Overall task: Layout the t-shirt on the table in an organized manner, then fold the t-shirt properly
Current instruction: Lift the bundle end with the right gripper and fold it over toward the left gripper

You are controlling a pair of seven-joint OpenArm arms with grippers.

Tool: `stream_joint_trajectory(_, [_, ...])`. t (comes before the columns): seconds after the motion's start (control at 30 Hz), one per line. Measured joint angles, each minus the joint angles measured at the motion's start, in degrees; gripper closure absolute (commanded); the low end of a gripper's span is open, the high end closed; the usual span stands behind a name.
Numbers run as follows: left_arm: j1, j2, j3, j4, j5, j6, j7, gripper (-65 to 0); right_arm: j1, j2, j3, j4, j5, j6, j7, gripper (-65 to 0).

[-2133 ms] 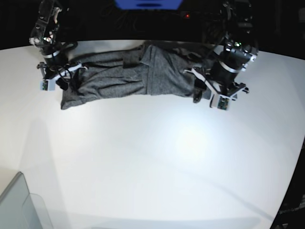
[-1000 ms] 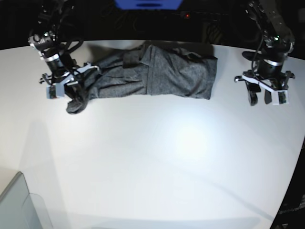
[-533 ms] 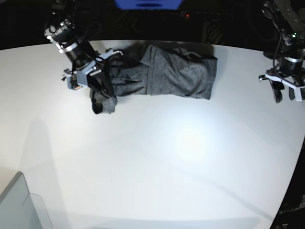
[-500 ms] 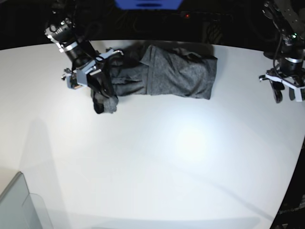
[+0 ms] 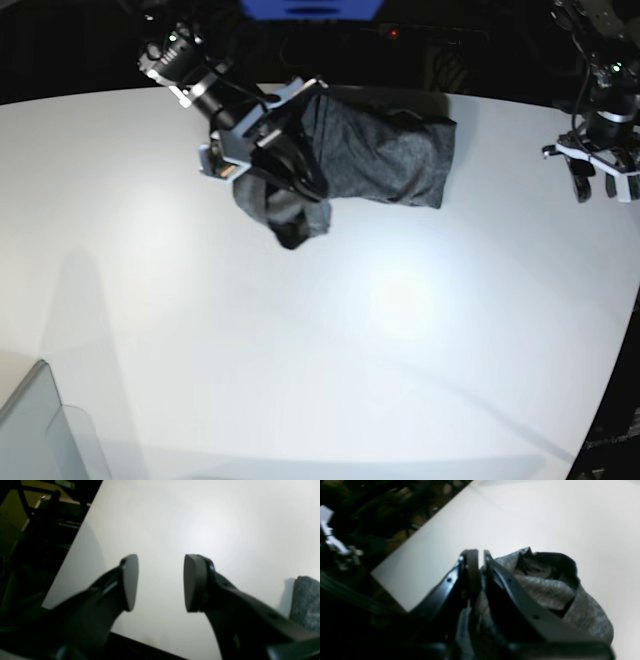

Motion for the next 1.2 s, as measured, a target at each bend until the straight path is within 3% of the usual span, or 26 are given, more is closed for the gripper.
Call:
stream_joint_trajectory(0.17, [1.9, -0.2, 0.0, 0.1, -0.1, 0.0, -0.3, -28.6, 0.7, 0.8, -9.7, -0.3, -0.2, 0.0, 0.0, 0.0])
stream_joint_trajectory(0.43, [4.1, -0.2, 0.0, 0.2, -0.6, 0.0, -0.6, -28.8, 8.2, 5.4, -23.4, -7.4, -0.2, -0.1, -0.1, 0.0])
stream_joint_trajectory(0.57, [4.8, -0.2, -0.1, 0.2, -0.3, 0.1, -0.3, -28.8, 10.9, 5.6, -25.2, -8.1, -0.2, -3.0, 0.0, 0.0])
stream_joint_trajectory(1.2, [5.3, 0.0, 0.3, 0.0, -0.8, 0.1, -0.4, -28.8, 17.7, 5.4, -30.5, -19.6, 0.1, -3.2, 0.2, -1.9])
